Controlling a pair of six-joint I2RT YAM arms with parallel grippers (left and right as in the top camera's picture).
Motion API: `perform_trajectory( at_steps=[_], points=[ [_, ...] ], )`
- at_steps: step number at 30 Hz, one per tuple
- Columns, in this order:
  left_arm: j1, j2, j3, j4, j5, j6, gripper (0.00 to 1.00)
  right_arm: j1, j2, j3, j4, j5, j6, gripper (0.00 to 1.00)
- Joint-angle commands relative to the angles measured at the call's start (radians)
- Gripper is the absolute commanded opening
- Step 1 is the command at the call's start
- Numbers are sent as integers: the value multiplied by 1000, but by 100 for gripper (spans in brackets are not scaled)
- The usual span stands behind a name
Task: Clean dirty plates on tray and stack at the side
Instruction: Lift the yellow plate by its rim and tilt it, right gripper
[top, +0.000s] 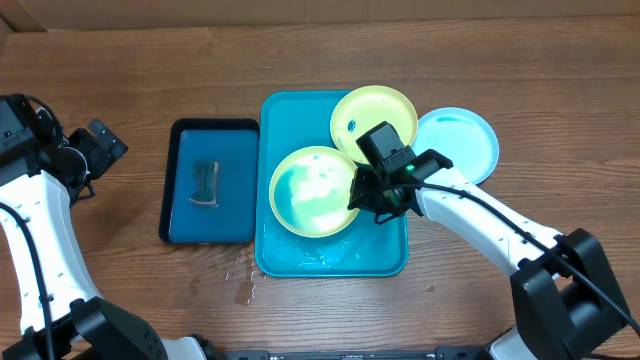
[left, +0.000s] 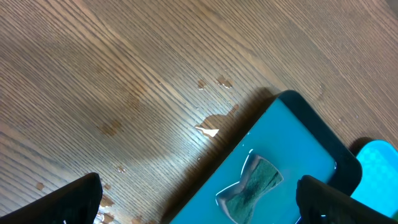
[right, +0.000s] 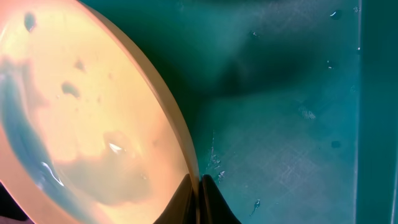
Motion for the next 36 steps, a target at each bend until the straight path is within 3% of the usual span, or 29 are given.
perform_trajectory(
  at_steps=[1,30,36],
  points=[
    [-2,7,3,1,11,-10,100,1,-38,43,-1,0,5,4],
    [-2,7,3,1,11,-10,100,-5,-38,101,-31,-19,-5,4],
    [-2,7,3,1,11,-10,100,-5,-38,101,-14,-57,-68,4]
  ],
)
